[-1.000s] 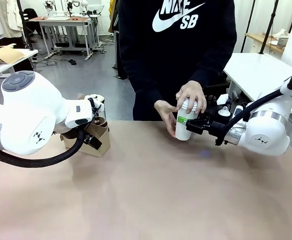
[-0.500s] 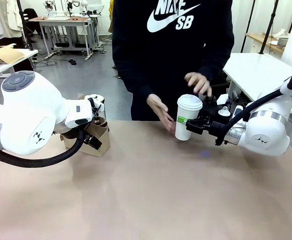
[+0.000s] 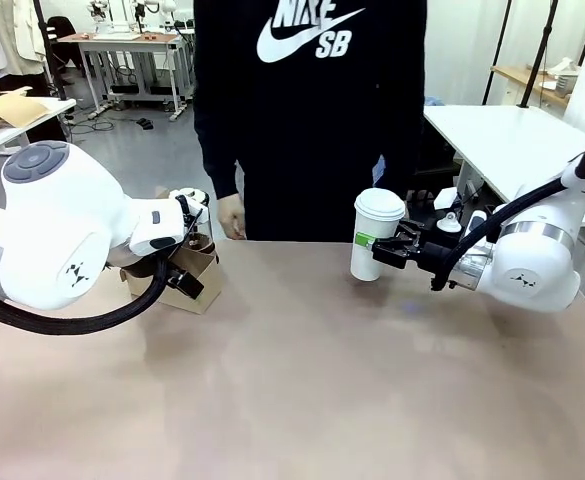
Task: Pour a drink into a cup and package it in a carrier.
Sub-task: When a person places the Paper Cup Lid on the 600 ml Paper Cup , lift the 600 ml Paper Cup.
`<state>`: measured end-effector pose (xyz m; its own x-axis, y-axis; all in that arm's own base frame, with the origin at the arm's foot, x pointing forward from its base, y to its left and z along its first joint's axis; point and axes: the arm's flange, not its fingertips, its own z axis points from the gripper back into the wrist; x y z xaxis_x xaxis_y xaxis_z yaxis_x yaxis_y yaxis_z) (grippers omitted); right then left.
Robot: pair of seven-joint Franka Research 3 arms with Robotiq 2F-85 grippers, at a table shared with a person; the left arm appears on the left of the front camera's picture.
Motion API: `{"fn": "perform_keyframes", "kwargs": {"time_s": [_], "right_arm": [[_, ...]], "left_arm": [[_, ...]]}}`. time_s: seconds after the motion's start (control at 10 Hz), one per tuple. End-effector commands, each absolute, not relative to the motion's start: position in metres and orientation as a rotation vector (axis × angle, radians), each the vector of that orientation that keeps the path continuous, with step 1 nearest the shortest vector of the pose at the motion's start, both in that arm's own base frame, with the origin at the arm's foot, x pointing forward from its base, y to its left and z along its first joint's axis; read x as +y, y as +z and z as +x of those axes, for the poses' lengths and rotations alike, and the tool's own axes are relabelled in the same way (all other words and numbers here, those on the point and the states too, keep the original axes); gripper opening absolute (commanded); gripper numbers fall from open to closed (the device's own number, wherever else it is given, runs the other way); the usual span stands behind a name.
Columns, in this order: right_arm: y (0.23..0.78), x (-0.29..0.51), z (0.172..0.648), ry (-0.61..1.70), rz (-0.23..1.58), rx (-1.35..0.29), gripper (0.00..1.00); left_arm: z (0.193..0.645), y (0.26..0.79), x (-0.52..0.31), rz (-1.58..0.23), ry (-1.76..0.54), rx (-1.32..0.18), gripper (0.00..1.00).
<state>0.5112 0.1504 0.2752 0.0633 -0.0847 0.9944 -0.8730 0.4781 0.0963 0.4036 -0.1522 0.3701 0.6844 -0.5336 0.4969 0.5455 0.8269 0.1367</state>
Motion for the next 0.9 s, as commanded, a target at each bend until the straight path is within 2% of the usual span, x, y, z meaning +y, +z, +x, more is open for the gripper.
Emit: {"fn": "perform_keyframes", "kwargs": {"time_s": [0.0,0.7,0.8], "right_arm": [[0.28,0.152,0.51,0.747,0.914,-1.398,0.8],[0.275,0.151,0.511,0.743,0.915,-1.393,0.81],[0.252,0.139,0.472,0.748,0.92,-1.391,0.81]], "left_arm": [[0.404,0.37,-0.152,-0.025,-0.604,-0.55,1.0],[0.404,0.37,-0.152,-0.025,-0.604,-0.55,1.0],[0.404,0.37,-0.152,-0.025,-0.604,-0.55,1.0]]}}
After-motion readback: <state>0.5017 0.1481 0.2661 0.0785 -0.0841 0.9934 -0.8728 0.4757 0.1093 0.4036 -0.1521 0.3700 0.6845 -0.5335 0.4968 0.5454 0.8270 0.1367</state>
